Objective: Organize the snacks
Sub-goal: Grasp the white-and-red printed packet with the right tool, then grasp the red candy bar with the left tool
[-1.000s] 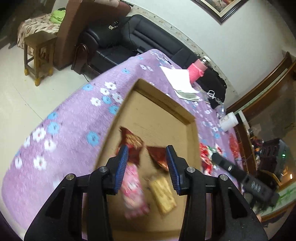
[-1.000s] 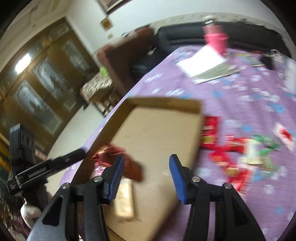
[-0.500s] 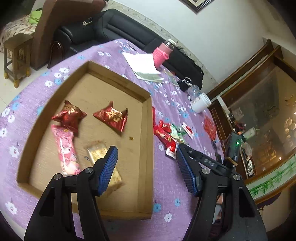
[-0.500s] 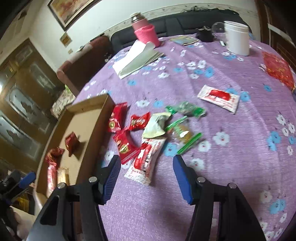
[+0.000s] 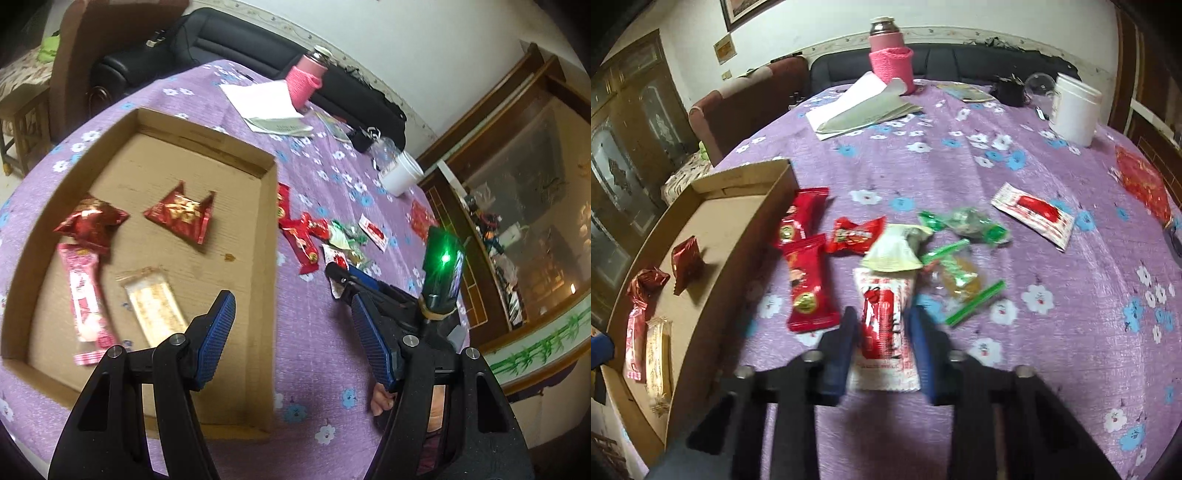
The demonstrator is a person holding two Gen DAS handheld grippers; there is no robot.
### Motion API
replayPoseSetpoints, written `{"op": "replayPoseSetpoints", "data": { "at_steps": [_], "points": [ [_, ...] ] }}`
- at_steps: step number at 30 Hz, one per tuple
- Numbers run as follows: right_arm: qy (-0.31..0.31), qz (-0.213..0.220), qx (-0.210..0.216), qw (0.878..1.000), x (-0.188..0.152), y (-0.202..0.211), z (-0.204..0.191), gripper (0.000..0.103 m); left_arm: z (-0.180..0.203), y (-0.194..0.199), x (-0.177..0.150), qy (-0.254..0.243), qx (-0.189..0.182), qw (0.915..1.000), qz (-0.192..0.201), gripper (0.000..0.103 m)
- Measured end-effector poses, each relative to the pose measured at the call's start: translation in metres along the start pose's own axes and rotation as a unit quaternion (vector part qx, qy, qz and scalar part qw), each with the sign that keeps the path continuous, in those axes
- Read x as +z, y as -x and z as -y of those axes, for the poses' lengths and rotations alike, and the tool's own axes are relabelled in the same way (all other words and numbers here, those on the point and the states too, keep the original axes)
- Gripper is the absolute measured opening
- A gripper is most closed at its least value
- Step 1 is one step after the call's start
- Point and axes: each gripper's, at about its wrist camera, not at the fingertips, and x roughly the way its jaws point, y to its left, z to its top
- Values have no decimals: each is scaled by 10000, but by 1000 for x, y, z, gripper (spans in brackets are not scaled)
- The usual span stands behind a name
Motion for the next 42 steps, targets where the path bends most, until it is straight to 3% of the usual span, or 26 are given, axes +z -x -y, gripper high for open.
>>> {"op": "replayPoseSetpoints", "data": {
  "at_steps": [7, 12, 17, 24, 26, 27, 28, 31, 38, 42],
  "points": [
    [-220, -31, -83, 9997, -10, 16, 39, 29, 35, -25, 4, -494, -9, 9986, -175, 66],
    [-643, 238, 121, 9976, -18, 26, 77, 29, 63, -60, 18, -844, -11, 9959, -328, 66],
    [-701, 363, 221, 9966, -20, 28, 81, 29, 70, -114, 43, -927, 395, 9931, -602, 66],
    [-795, 358, 340, 9956, -20, 28, 84, 29, 62, -159, 46, -1103, 1146, 9846, -725, 65],
    [-827, 352, 369, 9953, -20, 28, 85, 30, 68, -161, 42, -1364, 1351, 9795, -616, 58],
    [-836, 350, 380, 9952, -20, 28, 85, 30, 70, -164, 40, -1470, 1402, 9771, -636, 43],
    [-845, 350, 388, 9951, -20, 28, 85, 30, 72, -166, 37, -1599, 1565, 9727, -624, 38],
    [-879, 354, 433, 9946, -20, 28, 86, 31, 76, -163, 32, -1807, 1460, 9710, -560, 22],
    [-904, 426, 636, 9930, -17, 26, 85, 50, 80, -157, 23, -1930, 1280, 9715, -509, 20],
    [-802, 466, 493, 9945, -15, 24, 80, 51, 81, -150, 23, -1847, 1118, 9752, -480, 20]
  ]
}}
